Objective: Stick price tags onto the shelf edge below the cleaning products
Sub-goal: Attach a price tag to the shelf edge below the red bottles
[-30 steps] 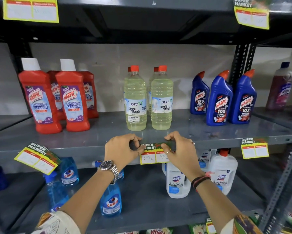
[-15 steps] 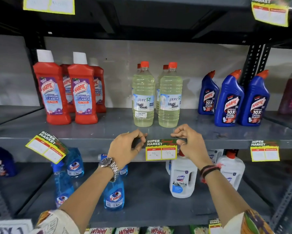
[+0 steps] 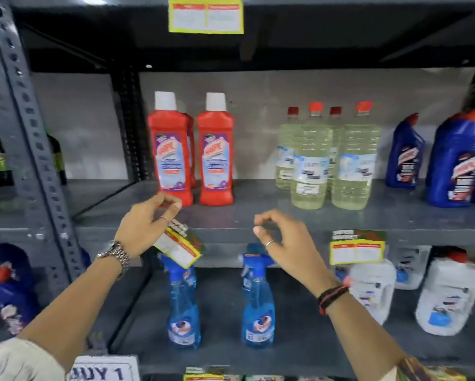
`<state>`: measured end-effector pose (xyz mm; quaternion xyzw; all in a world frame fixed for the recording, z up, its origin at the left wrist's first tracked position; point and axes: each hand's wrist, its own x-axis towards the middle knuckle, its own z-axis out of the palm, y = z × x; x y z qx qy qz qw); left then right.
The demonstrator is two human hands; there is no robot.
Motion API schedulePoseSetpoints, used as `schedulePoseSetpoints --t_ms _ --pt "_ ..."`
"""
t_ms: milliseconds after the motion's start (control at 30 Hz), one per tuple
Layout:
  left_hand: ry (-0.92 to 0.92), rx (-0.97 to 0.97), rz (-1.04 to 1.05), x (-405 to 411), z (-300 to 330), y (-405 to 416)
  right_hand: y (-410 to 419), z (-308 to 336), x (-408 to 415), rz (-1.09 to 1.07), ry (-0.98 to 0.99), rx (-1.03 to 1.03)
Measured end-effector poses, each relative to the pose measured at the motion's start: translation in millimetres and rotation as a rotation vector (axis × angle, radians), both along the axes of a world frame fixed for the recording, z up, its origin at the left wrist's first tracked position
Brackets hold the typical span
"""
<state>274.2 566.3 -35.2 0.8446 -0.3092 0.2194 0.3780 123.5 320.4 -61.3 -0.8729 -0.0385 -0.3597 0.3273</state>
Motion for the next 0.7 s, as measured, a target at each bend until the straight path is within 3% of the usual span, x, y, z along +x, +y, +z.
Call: schedulePoseSetpoints --t_ms 67,167,367,567,700 --pt "0.096 -0.03 -0.172 14.5 -2.9 19.6 34.5 -7.0 21.2 -0.016 0.019 -0.022" --pt "0.066 0.019 -0.274 31.1 -9.2 34.7 74.6 -17.7 47.7 -0.144 0.047 -0.156" --pt "-0.105 0.039 -0.251 37.6 -17.7 33.5 104.1 -27.6 61.6 -0.376 0.09 -0.308" --pt "-0.251 0.055 -0.18 38.5 -20.0 29.1 108.6 -18.9 59.3 -0.401 0.167 -0.352" --pt "-0.203 0.032 -0.253 39.1 -25.4 36.7 110.0 0.1 55.7 -0.355 0.242 -0.254"
